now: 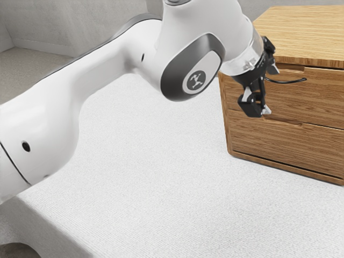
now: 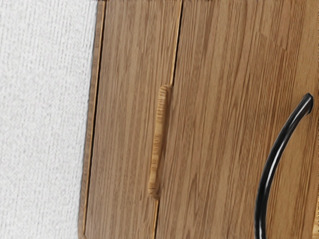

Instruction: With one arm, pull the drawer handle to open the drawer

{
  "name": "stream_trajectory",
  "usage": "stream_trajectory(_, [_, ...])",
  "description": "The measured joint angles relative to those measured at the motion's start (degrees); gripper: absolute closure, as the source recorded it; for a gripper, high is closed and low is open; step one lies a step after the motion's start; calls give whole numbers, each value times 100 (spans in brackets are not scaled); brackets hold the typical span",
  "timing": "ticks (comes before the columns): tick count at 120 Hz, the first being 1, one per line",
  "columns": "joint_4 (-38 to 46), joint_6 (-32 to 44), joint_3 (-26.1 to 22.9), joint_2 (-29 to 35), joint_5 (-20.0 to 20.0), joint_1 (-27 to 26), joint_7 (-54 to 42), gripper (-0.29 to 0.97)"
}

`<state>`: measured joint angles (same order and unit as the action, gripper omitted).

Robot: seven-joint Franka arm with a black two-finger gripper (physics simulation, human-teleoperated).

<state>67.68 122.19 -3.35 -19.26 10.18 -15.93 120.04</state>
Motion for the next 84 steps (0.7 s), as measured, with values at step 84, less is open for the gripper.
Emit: stream_trajectory(84, [-35,-16,-107,-75,-22,322,-191,0])
